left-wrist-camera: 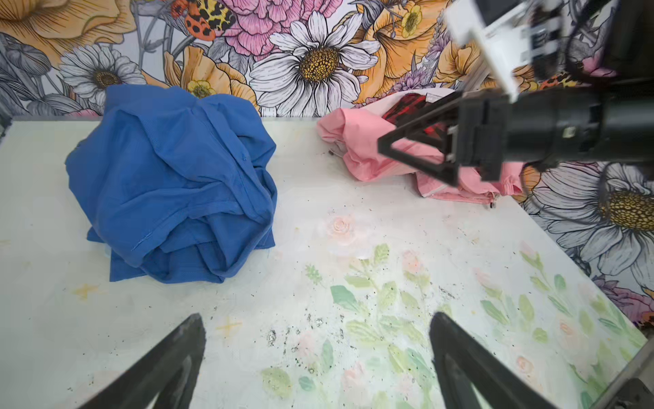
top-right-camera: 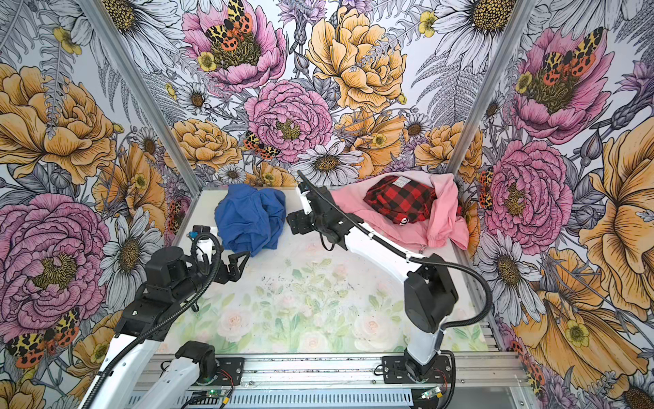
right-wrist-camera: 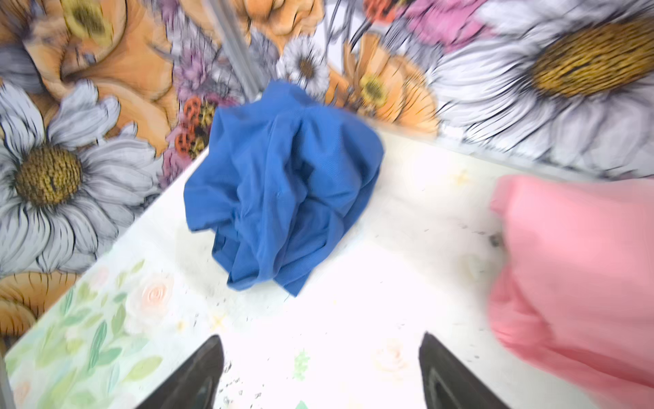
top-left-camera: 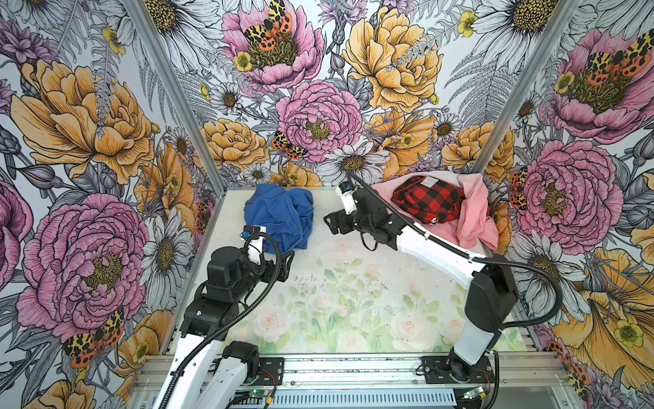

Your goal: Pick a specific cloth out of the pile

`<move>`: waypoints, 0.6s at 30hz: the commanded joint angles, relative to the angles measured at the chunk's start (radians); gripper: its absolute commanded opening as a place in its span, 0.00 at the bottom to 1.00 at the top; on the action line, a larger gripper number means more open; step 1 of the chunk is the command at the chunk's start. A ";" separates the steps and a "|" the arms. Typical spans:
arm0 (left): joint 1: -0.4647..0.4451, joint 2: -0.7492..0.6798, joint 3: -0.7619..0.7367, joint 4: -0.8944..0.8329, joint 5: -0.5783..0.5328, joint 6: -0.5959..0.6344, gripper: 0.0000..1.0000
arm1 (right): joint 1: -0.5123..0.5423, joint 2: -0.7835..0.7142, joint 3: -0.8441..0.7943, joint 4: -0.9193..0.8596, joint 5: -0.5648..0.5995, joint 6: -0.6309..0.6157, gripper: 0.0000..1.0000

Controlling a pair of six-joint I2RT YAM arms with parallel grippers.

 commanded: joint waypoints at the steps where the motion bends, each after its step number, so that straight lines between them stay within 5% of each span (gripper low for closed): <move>1: -0.059 0.012 0.007 -0.002 -0.314 -0.037 0.99 | -0.029 -0.160 -0.207 0.016 0.230 0.015 0.93; 4: -0.071 0.021 -0.080 0.121 -0.548 -0.054 0.99 | -0.105 -0.364 -0.412 0.026 0.342 0.051 0.99; 8: -0.057 0.054 -0.216 0.323 -0.696 -0.109 0.99 | -0.243 -0.621 -0.637 0.035 0.485 0.082 0.99; 11: -0.042 0.121 -0.365 0.601 -0.810 -0.012 0.99 | -0.347 -0.721 -0.774 0.099 0.587 0.019 0.99; 16: 0.099 0.339 -0.577 1.147 -0.709 0.073 0.99 | -0.472 -0.599 -0.997 0.572 0.529 -0.138 0.99; 18: 0.142 0.380 -0.555 1.149 -0.590 0.048 0.99 | -0.494 -0.509 -1.100 0.868 0.443 -0.170 1.00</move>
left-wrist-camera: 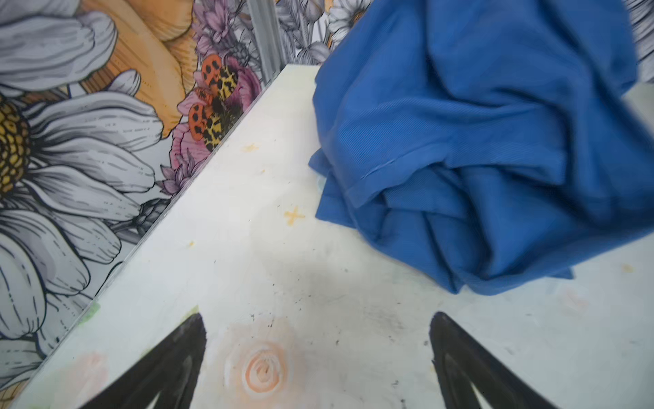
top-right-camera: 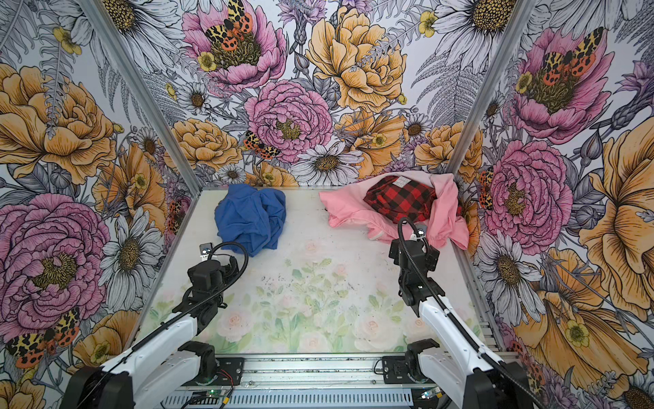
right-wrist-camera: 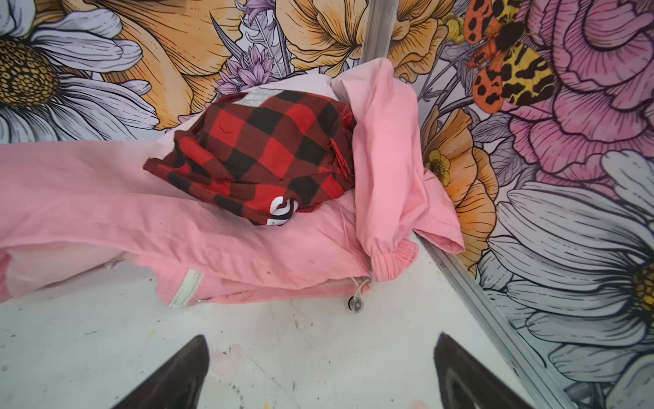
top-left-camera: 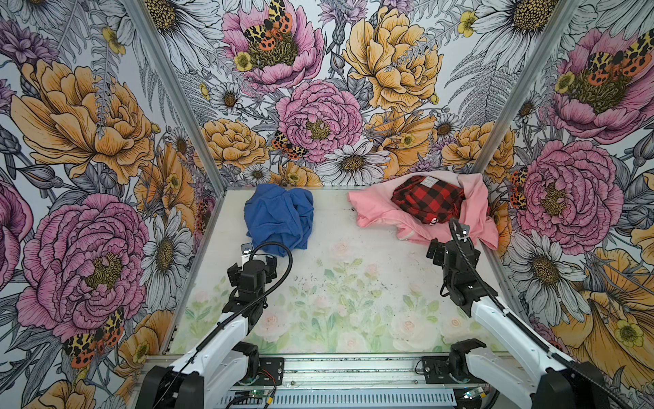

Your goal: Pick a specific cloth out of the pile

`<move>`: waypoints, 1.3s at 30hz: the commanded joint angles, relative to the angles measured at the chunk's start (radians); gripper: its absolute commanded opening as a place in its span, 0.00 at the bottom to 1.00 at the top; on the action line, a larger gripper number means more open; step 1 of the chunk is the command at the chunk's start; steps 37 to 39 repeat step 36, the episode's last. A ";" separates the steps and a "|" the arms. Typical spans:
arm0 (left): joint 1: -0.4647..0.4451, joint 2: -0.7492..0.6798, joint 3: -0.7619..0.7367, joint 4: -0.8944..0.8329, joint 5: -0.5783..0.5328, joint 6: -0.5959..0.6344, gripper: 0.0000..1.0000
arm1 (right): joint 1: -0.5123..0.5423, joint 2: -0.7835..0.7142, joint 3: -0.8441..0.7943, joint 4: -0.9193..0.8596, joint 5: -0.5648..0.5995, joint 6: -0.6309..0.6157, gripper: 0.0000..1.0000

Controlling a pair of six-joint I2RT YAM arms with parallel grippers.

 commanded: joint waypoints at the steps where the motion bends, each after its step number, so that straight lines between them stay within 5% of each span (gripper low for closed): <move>1: 0.067 0.062 -0.008 0.402 0.162 0.024 0.99 | -0.028 0.132 -0.137 0.545 -0.086 -0.076 1.00; 2: 0.081 0.091 -0.014 0.464 0.203 0.018 0.99 | -0.040 0.188 -0.165 0.663 -0.110 -0.072 0.99; 7: 0.096 0.241 0.015 0.630 0.270 0.037 0.99 | -0.061 0.201 -0.125 0.594 -0.213 -0.112 0.99; 13: 0.101 0.376 0.155 0.534 0.261 0.106 0.99 | -0.141 0.227 -0.136 0.662 -0.243 -0.105 0.99; 16: 0.115 0.563 0.091 0.862 0.285 0.113 0.99 | -0.183 0.238 -0.121 0.650 -0.279 -0.076 0.99; 19: 0.112 0.513 0.073 0.810 0.272 0.104 0.99 | -0.183 0.250 -0.096 0.613 -0.380 -0.118 0.99; 21: 0.107 0.566 0.074 0.894 0.273 0.121 0.99 | -0.135 0.259 -0.084 0.600 -0.308 -0.150 1.00; 23: 0.099 0.536 0.104 0.791 0.267 0.119 0.99 | -0.127 0.256 -0.099 0.628 -0.208 -0.141 1.00; 29: 0.101 0.548 0.119 0.781 0.274 0.123 0.99 | -0.145 0.508 -0.151 1.029 -0.263 -0.171 1.00; 30: 0.101 0.543 0.127 0.758 0.284 0.126 0.99 | -0.139 0.457 -0.123 0.871 -0.282 -0.164 1.00; 33: 0.113 0.547 0.140 0.738 0.341 0.125 0.99 | -0.144 0.463 -0.070 0.778 -0.335 -0.180 1.00; 39: 0.112 0.546 0.128 0.763 0.332 0.125 0.99 | -0.142 0.467 -0.072 0.790 -0.257 -0.154 1.00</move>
